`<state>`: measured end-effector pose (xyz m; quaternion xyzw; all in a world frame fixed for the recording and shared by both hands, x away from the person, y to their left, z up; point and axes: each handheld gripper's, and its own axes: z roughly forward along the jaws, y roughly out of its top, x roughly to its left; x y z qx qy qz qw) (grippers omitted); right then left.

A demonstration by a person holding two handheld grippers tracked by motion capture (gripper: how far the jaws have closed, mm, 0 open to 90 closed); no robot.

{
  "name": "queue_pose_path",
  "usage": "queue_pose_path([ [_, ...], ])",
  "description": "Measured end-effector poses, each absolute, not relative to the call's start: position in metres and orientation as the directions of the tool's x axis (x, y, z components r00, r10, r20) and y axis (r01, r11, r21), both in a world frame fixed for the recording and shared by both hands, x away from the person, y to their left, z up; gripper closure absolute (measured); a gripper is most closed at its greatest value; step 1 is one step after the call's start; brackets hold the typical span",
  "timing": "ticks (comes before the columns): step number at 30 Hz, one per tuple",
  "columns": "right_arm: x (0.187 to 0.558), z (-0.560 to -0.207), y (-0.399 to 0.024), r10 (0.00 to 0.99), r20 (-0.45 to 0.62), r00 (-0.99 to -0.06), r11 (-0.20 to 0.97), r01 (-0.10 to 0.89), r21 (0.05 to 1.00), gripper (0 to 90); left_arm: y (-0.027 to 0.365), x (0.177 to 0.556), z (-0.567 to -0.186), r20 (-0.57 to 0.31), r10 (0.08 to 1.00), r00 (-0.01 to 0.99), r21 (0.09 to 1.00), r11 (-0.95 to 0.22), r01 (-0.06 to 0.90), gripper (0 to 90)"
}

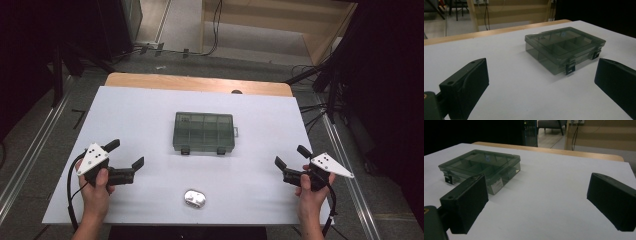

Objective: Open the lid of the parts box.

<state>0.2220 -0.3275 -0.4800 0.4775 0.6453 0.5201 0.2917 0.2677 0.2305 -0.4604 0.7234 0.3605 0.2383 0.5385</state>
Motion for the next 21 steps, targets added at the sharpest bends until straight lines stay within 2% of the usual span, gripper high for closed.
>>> queue_pose_path([
  [21, 0.248, -0.465, -0.31, 0.902, 0.116, -0.415, 0.014, 0.297, 0.955, 2.0, 0.198, 0.296, -0.457, -0.057, 0.744, 0.666, 0.945, -0.175, 0.276, 0.0],
])
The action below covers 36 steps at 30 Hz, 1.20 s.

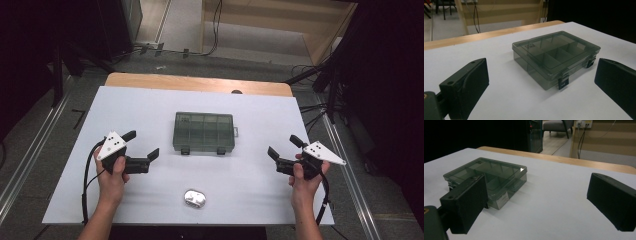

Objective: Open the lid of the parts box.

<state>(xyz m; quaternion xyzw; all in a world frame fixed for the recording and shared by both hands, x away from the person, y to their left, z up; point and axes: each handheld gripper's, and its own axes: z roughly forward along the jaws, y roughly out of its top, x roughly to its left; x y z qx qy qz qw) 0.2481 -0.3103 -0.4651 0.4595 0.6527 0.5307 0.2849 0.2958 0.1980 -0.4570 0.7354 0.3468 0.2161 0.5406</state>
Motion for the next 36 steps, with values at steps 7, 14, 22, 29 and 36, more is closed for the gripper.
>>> queue_pose_path([
  [7, 0.256, -0.461, -0.302, 0.896, 0.117, -0.429, 0.018, 0.298, 0.954, 2.0, 0.191, 0.303, -0.457, -0.057, 0.735, 0.675, 0.945, -0.179, 0.275, 0.0],
  [14, 0.267, -0.46, -0.29, 0.882, 0.1, -0.461, 0.045, 0.292, 0.955, 2.0, 0.182, 0.31, -0.456, -0.06, 0.727, 0.684, 0.948, -0.174, 0.268, 0.0],
  [22, 0.277, -0.457, -0.278, 0.868, 0.1, -0.487, 0.052, 0.288, 0.956, 2.0, 0.172, 0.318, -0.456, -0.064, 0.728, 0.682, 0.947, -0.171, 0.272, 2.5],
  [29, 0.288, -0.456, -0.268, 0.851, 0.103, -0.515, 0.063, 0.295, 0.953, 2.0, 0.167, 0.325, -0.456, -0.082, 0.72, 0.689, 0.947, -0.16, 0.28, 4.8],
  [36, 0.305, -0.452, -0.262, 0.838, 0.104, -0.536, 0.089, 0.323, 0.942, 5.4, 0.16, 0.331, -0.457, -0.09, 0.727, 0.681, 0.943, -0.157, 0.293, 11.5],
])
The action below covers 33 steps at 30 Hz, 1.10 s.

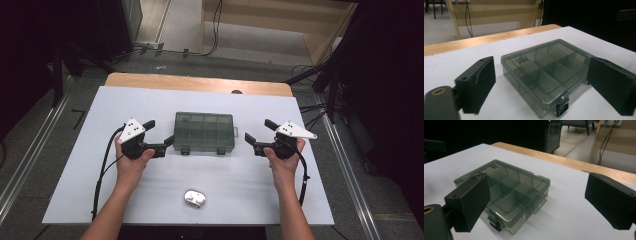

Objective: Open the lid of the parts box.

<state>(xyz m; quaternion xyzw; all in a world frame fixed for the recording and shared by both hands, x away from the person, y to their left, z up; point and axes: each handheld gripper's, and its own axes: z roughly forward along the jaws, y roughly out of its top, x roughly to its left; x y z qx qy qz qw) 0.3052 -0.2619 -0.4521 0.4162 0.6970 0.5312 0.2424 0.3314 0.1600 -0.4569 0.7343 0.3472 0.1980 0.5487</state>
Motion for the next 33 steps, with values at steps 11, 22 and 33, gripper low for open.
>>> queue_pose_path([
  [11, 0.313, -0.462, -0.257, 0.853, 0.118, -0.508, 0.096, 0.376, 0.922, 43.5, 0.154, 0.339, -0.468, -0.171, 0.693, 0.701, 0.894, -0.189, 0.405, 42.9],
  [22, 0.317, -0.477, -0.247, 0.821, 0.094, -0.564, 0.215, 0.457, 0.863, 84.9, 0.16, 0.342, -0.481, -0.186, 0.67, 0.719, 0.833, -0.281, 0.477, 85.2],
  [33, 0.323, -0.49, -0.241, 0.801, 0.08, -0.593, 0.304, 0.519, 0.799, 88.1, 0.17, 0.348, -0.486, -0.18, 0.661, 0.729, 0.799, -0.334, 0.5, 89.3],
])
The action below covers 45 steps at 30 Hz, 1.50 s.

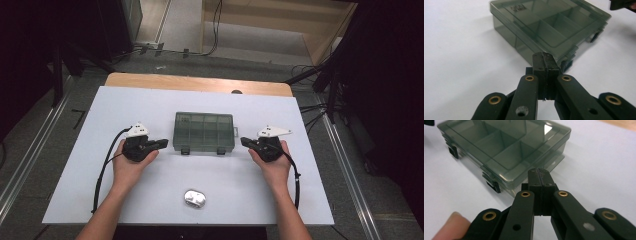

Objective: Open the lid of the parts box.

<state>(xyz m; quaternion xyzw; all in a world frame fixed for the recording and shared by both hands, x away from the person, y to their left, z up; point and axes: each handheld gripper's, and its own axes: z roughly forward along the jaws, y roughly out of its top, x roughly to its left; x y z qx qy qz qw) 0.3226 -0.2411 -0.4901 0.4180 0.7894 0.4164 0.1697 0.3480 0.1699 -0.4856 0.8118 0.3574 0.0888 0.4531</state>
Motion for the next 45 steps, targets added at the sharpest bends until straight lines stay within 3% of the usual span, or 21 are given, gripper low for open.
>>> queue_pose_path([
  [11, 0.323, -0.504, -0.241, 0.804, 0.075, -0.59, 0.336, 0.554, 0.761, 88.1, 0.164, 0.351, -0.495, -0.173, 0.644, 0.746, 0.767, -0.387, 0.512, 89.3],
  [20, 0.322, -0.507, -0.231, 0.764, 0.048, -0.643, 0.399, 0.53, 0.748, 88.1, 0.159, 0.349, -0.498, -0.15, 0.624, 0.767, 0.761, -0.422, 0.493, 89.3],
  [45, 0.322, -0.505, -0.23, 0.744, 0.067, -0.664, 0.39, 0.515, 0.763, 88.1, 0.16, 0.351, -0.498, -0.159, 0.62, 0.768, 0.771, -0.408, 0.489, 89.2],
])
